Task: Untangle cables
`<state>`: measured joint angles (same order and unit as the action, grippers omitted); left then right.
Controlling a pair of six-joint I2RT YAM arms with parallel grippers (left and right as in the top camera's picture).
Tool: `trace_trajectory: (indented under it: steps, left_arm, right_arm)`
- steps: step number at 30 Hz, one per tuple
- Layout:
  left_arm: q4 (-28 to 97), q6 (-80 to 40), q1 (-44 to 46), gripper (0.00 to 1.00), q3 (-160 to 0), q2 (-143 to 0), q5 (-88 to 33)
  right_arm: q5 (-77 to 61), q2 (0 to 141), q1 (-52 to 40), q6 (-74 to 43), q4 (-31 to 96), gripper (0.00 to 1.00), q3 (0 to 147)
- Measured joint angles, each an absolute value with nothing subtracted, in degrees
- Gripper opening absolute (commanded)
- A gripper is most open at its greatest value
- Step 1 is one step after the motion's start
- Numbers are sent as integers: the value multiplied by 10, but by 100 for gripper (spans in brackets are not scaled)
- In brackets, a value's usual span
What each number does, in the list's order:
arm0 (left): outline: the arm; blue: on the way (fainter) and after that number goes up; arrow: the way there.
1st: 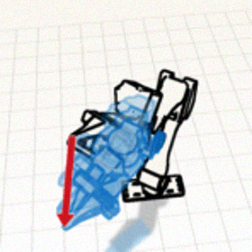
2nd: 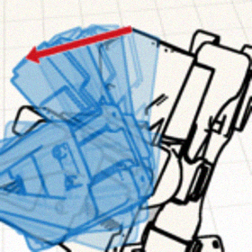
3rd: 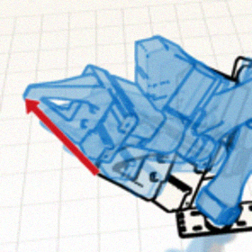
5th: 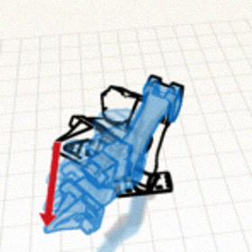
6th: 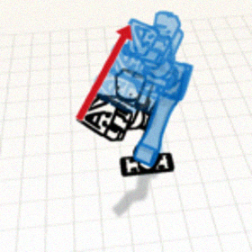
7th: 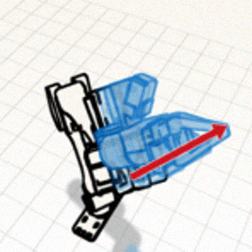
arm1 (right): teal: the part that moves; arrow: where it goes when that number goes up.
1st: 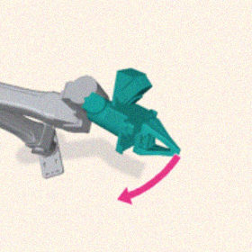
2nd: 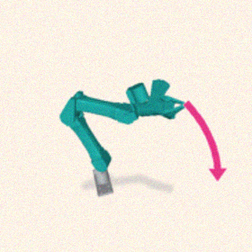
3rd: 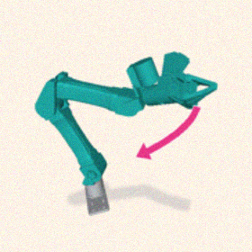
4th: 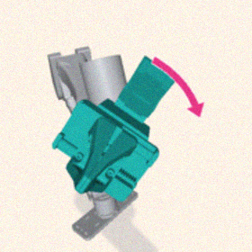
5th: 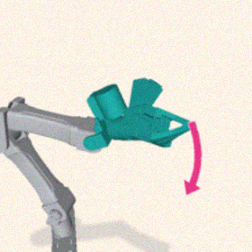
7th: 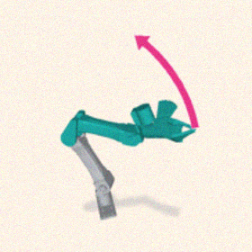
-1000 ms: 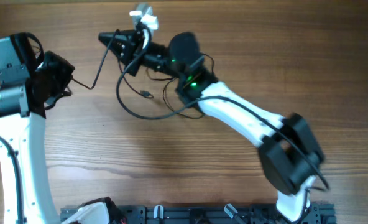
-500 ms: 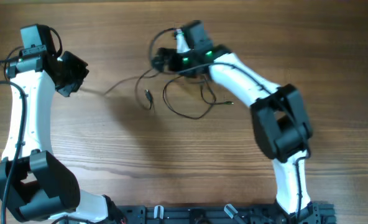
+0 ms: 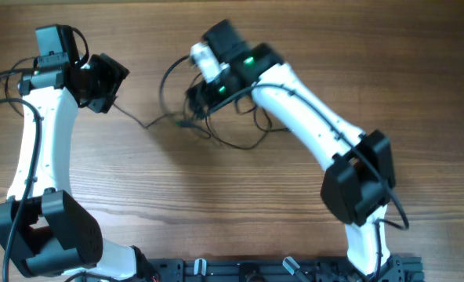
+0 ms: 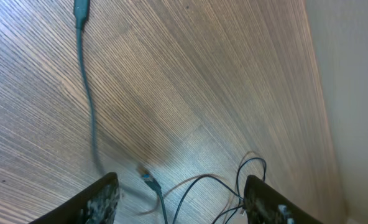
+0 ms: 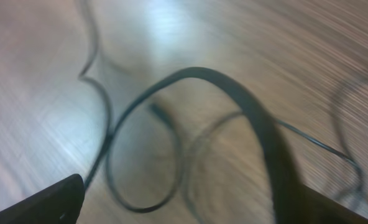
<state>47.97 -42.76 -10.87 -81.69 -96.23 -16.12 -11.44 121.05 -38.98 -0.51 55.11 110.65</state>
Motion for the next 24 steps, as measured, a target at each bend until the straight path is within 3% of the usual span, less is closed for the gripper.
trace_trajectory:
  steps: [4,8,12,14,15,20,24]
  left_arm:
    - [480,-428,-109,77,-817,-962,-157]
    - [482,-428,-109,90,-817,-962,-157]
    - [490,-428,-108,90,-817,-962,-158]
    - [502,-423,-102,91,-817,-962,-160]
    - [513,-409,-89,100,-817,-962,-163]
    - [538,-391,42,100,-817,-962,-136]
    - [569,-434,147,100,-818,-962,-65]
  right_arm:
    - [107,1212,-459,72,628,100,1092]
    - [214,1219,-393,124,639,100,1081]
    - [259,1219,-337,107,621,100,1081]
    - [237,1219,-306,45,632,100,1081]
    - [207,1219,-280,8,640,100,1081]
    - [16,1219,-135,-82,674,100,1081]
    - [-44,1219,-72,-94,708,100,1081]
